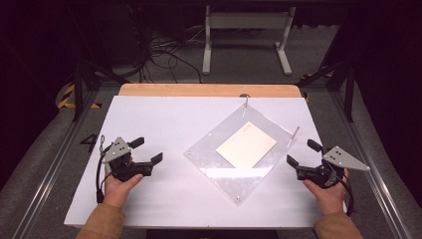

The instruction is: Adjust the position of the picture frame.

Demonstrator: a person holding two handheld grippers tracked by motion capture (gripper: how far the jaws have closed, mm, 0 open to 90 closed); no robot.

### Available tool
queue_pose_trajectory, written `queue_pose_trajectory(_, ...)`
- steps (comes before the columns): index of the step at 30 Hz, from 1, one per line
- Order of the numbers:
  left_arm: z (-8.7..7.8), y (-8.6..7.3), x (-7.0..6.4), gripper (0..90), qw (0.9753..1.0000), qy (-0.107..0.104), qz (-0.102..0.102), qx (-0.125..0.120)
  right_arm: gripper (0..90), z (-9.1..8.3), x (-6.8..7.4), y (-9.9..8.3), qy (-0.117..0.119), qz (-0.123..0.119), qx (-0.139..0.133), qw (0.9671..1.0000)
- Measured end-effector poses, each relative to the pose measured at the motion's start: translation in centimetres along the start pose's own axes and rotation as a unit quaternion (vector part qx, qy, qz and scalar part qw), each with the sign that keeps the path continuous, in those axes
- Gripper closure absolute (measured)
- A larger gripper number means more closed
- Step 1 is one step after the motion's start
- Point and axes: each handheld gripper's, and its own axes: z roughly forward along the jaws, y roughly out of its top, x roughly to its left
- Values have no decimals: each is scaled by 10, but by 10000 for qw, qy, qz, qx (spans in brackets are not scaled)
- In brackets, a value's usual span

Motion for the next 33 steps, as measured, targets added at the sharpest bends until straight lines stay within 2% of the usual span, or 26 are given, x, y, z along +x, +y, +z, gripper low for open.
queue_pose_trajectory(5,4,1,1,104,9998,37,-158,81,89,-2,0,1,-37,-8,-22,10000)
queue_pose_trajectory(10,5,5,0,114,9999,27,-137,67,89,-3,0,2,-30,-3,-11,10000)
queue_pose_trajectory(13,10,9,-2,116,9998,-54,-135,163,91,-4,1,2,-42,-25,1,10000)
queue_pose_trajectory(19,27,20,-11,115,9993,-214,-20,321,99,-12,0,2,-109,-25,-7,9999)
queue_pose_trajectory(24,40,26,-18,115,9988,-352,56,335,102,-19,-1,0,-197,31,13,9998)
queue_pose_trajectory(30,56,32,-24,166,9971,-531,126,534,115,-21,0,-1,-203,9,86,9998)
queue_pose_trajectory(33,65,33,-25,194,9960,-568,251,646,144,-23,1,-2,-226,-53,140,9996)
